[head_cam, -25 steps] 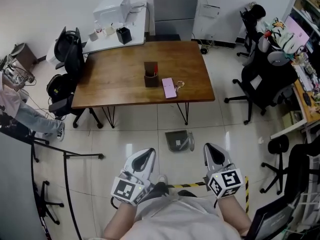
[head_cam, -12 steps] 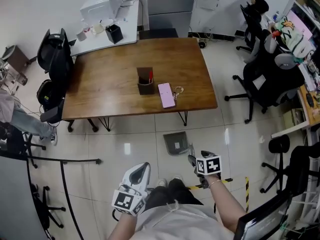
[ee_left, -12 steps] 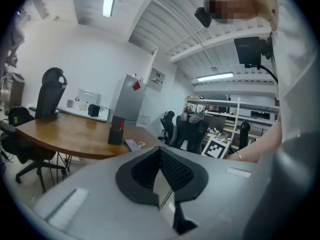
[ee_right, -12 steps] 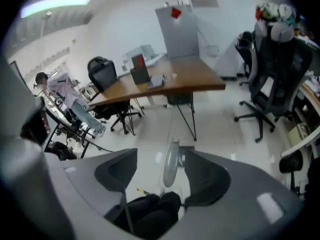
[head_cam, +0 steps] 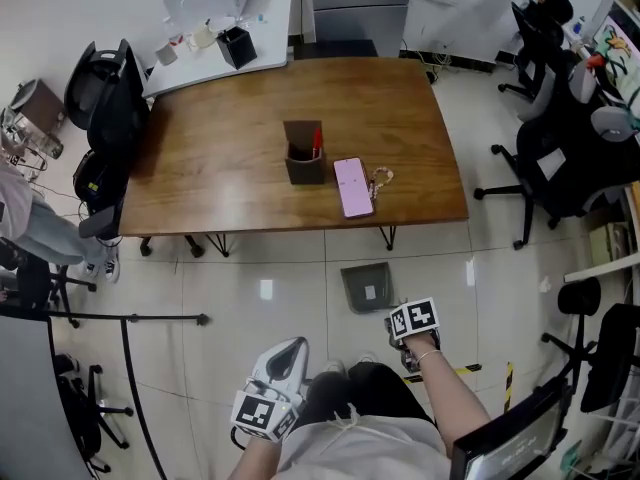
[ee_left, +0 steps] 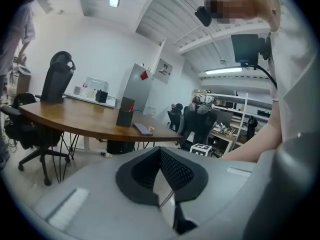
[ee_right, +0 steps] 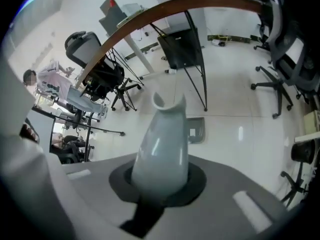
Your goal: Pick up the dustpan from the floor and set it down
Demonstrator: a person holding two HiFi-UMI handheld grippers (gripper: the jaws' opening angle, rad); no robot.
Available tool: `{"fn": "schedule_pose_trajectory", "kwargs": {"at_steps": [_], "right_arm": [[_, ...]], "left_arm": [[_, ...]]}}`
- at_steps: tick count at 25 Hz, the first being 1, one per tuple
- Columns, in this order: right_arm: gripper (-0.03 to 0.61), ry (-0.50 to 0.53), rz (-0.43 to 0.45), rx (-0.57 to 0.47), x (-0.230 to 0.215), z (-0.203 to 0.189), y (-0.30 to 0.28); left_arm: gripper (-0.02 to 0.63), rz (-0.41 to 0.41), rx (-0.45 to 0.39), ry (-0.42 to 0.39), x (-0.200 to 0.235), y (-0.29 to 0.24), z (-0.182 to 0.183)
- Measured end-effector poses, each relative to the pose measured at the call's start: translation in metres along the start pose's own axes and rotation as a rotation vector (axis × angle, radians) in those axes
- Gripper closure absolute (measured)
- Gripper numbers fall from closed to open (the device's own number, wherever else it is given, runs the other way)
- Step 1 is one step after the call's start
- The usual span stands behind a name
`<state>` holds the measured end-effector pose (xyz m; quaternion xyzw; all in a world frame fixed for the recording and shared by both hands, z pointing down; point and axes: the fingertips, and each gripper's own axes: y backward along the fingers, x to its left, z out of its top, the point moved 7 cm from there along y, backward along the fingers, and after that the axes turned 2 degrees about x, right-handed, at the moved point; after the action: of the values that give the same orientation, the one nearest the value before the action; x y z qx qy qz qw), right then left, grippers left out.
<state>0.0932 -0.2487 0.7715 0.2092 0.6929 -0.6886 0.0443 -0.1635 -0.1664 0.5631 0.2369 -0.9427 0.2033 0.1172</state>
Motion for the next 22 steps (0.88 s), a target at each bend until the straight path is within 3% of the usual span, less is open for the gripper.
{"fn": "schedule_pose_trajectory", "kwargs": {"at_steps": [7, 13, 17, 22], "right_arm": [[0.557, -0.044, 0.047, -0.016, 0.005, 0.002, 0.001], [0.568, -0.065, 0.055, -0.105, 0.043, -0.017, 0.055], [0.572, -0.066, 0.085, -0.155, 0.070, -0.043, 0.116], [0.572, -0.047, 0.117, -0.226, 0.090, -0.097, 0.163]], "left_arm": [[0.598, -0.016, -0.005, 0.002, 0.007, 0.005, -0.008], [0.598, -0.047, -0.010, -0.018, 0.006, 0.040, 0.028], [0.598, -0.081, -0.021, -0.042, -0.007, 0.069, 0.056], [0.598, -0.082, -0.092, -0.077, -0.028, 0.101, 0.074]]}}
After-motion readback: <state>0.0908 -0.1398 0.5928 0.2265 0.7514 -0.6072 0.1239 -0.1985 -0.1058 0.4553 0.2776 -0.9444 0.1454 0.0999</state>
